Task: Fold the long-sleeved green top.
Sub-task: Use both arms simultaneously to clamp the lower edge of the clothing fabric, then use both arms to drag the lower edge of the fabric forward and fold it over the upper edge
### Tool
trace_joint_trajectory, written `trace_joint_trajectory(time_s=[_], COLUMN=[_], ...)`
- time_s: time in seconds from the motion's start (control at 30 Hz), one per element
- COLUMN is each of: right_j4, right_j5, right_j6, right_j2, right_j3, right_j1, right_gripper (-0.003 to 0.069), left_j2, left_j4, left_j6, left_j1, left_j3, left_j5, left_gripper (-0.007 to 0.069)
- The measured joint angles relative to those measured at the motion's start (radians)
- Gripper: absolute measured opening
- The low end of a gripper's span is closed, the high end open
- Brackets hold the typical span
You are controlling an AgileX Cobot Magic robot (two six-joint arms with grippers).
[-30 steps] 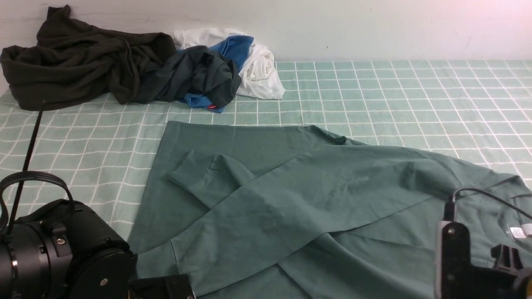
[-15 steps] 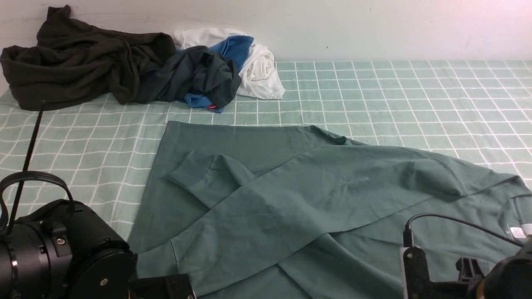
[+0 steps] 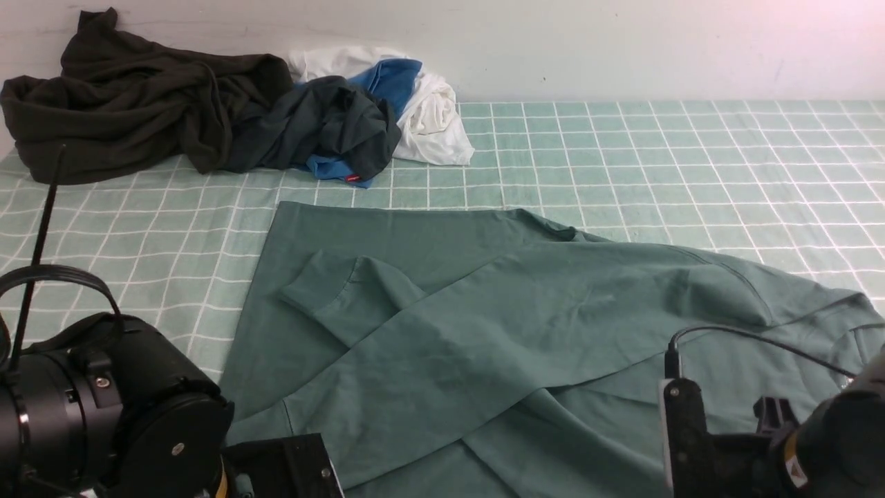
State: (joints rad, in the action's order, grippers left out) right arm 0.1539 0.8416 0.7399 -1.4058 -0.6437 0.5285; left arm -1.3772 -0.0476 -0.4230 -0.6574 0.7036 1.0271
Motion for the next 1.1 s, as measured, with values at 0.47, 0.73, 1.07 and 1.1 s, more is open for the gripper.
trace_joint_trajectory(time_s=[0.47,0.73,1.07,1.1], right_j4=[-0.154,-0.244,-0.224,-0.223], right_j5=[0.149,0.172,0.056,0.050], right_j6=[0.176,0.156,-0.077,-0.082], right_j2=[-0.161,-0.519,-0.736,-0.737], right_j3=[-0.563,-0.946,-1.098,-1.098], right_j1=[-0.248,-0.380,-0.385,-0.385], right_gripper=[0.0008,0.0008,0.0025,0.0027], left_j2=[-0.162,-0.569,-0.832,-0.834], left_j4=[-0.051,-0.050,-0.101,-0.104], left_j6=[-0.103,-0.118,-0.106,-0.106], left_j1=[0.330,0.447,0.463,0.463], left_j3=[0.561,1.071,1.237,1.237], left_j5=[0.058,0.066,-0.077,-0.080], left_gripper=[0.0010,0.0010,0.0021,0.0021])
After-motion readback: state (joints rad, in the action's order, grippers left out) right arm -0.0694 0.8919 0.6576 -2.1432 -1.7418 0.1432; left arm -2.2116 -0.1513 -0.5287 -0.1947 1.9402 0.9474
